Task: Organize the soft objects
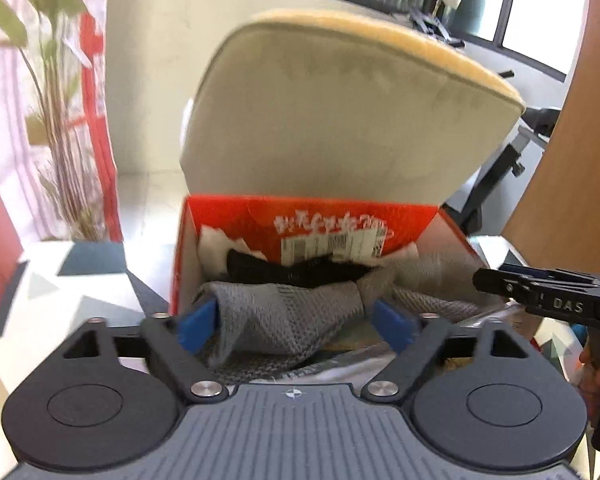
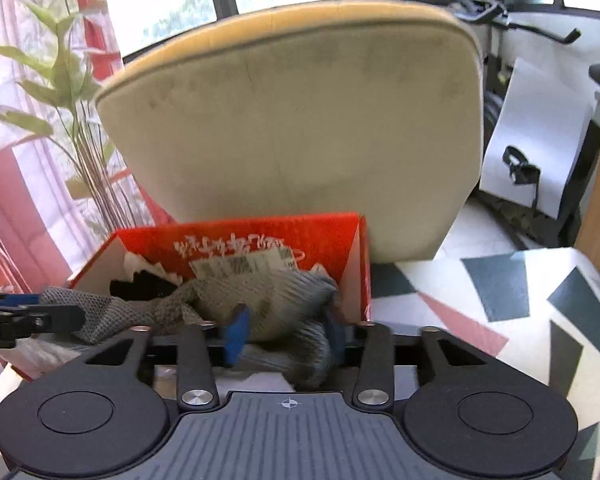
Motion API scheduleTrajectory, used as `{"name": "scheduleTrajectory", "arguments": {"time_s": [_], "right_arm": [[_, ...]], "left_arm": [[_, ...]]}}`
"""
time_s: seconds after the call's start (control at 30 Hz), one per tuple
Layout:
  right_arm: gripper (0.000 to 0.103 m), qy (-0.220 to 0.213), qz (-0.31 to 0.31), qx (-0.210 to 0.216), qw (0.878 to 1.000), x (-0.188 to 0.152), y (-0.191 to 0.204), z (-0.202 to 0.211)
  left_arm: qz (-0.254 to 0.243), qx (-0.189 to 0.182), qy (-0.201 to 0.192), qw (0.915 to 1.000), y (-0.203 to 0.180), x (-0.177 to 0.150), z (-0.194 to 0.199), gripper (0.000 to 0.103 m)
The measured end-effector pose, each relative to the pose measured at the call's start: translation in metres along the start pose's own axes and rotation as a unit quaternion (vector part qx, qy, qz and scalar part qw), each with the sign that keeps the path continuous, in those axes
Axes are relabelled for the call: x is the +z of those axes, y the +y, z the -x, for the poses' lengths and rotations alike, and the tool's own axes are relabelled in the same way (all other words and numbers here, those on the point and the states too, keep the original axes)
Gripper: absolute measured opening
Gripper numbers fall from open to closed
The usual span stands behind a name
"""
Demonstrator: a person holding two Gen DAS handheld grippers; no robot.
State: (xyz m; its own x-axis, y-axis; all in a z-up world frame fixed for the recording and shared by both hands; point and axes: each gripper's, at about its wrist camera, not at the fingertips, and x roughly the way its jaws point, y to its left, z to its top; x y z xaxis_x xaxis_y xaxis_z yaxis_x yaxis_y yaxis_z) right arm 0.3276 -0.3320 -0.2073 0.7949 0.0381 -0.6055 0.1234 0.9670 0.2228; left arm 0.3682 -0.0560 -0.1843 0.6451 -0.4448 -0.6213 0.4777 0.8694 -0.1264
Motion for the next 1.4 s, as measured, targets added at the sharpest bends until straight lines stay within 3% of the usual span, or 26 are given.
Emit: {"name": "scheduleTrajectory", "arguments": {"time_s": [0.1,0.23,0.37,0.53,0.7,0.77,0.93,1.2,1.4], "right_arm": [[0.076,-0.020,0.006,0.001,1.000,0.003,0.005,0.018],[0.101,-0.048,0.026,0.004,0.998,0.006,0.016,0.048],[0.103,-0.071,0.038,0.014,0.997,0.008,0.027,0.080],[0.103,-0.084,0.039,-0.005,0.996,0.010,0.042,0.119],[0.103,-0.078,0.014,0.000,0.997,0.010,0.049,0.157],[0.103,-0.082,0.018,0.006,0.996,0.008,0.053,0.174],[0.103,-0.066,0.029,-0.012,0.997,-0.003,0.066,0.210],[0.103,-0.041,0.047,-0.017,0.998,-0.032,0.085,0.263],[0.103,-0.059,0.046,-0.023,0.997,-0.051,0.096,0.307]], "left_arm": [[-0.005,0.022,-0.021,0.9995,-0.007,0.003,0.019,0.102],[-0.015,0.052,-0.026,0.9982,-0.017,0.005,0.043,0.103],[-0.013,0.060,-0.033,0.9976,-0.021,0.003,0.069,0.103],[-0.003,0.082,-0.044,0.9957,-0.029,-0.001,0.108,0.103],[-0.014,0.144,-0.074,0.9867,-0.044,-0.004,0.151,0.103],[-0.011,0.140,-0.085,0.9864,-0.047,-0.008,0.168,0.103],[0.015,0.113,-0.063,0.9915,-0.052,-0.018,0.196,0.103],[0.013,0.119,-0.046,0.9917,-0.071,-0.048,0.236,0.103],[0.017,0.133,-0.073,0.9883,-0.085,-0.068,0.274,0.103]]}}
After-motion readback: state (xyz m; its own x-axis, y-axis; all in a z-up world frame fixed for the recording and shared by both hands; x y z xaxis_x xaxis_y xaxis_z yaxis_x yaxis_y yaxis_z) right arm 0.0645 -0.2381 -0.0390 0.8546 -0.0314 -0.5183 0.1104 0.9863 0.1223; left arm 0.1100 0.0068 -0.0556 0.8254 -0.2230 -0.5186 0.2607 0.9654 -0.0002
